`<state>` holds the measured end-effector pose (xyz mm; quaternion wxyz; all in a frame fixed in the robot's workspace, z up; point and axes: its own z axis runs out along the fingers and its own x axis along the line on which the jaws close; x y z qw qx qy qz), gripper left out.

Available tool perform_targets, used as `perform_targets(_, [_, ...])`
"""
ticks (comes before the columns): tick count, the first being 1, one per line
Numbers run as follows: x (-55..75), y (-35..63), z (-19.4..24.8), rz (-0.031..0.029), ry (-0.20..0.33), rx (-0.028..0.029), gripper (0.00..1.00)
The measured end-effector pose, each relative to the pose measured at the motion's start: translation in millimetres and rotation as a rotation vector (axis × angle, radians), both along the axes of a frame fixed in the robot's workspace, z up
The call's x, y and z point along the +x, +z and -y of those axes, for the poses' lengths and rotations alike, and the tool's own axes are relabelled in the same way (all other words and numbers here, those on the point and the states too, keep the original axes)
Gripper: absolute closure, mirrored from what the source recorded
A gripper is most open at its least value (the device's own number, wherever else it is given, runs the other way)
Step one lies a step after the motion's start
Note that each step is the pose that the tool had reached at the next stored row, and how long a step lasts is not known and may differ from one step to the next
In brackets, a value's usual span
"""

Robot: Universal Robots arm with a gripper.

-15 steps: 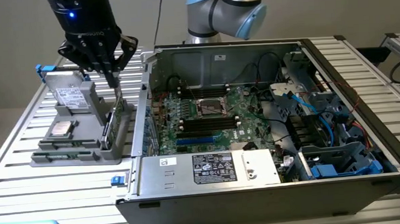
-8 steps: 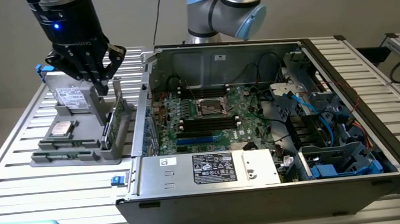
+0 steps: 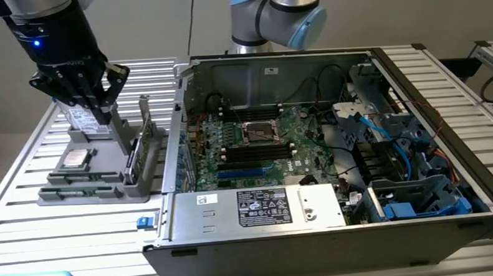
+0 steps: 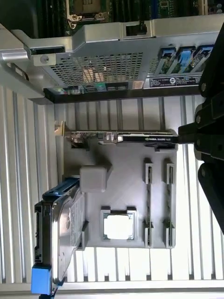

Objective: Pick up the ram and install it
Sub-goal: 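Reach for the ram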

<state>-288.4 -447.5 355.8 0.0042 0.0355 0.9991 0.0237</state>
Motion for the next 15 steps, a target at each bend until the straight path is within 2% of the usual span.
perform_targets(7, [-32.0, -7.1, 0.1, -0.0124, 0.0, -0.0012, 0.89])
perform_targets(15, [-68.4, -16.6, -0.5, -0.0183, 0.0, -0.0031, 0.89])
